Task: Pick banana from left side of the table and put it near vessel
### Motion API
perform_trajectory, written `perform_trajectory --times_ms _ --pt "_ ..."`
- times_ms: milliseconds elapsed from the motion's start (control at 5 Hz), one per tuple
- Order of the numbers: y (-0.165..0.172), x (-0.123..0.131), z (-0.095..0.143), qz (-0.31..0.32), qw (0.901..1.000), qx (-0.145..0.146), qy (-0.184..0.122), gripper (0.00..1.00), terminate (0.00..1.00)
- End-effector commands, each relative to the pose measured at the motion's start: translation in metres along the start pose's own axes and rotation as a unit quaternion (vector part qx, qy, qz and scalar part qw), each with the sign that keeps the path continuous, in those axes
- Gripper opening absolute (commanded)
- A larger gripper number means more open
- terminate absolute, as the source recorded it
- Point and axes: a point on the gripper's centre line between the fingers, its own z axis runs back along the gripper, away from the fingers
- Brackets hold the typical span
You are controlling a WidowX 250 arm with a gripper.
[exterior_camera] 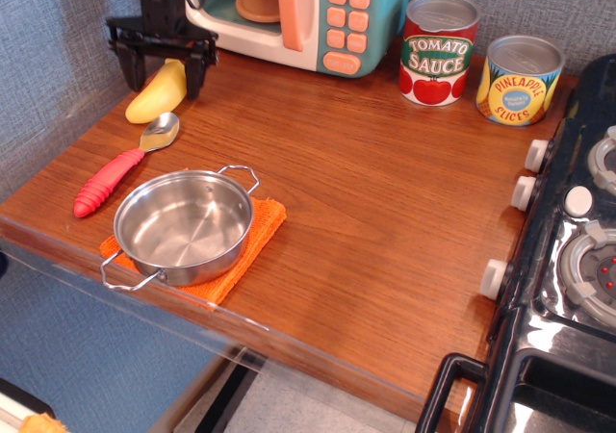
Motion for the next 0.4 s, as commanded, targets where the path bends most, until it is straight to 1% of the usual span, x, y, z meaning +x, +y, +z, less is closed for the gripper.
perform_trajectory --times_ms 0,200 --pt "0.018 0.003 0.01 0.012 0.9996 -0.006 -0.025 0.0 0.0" --pt "0.023 0.004 0.037 0.011 0.9985 0.003 -0.054 0.0 0.0"
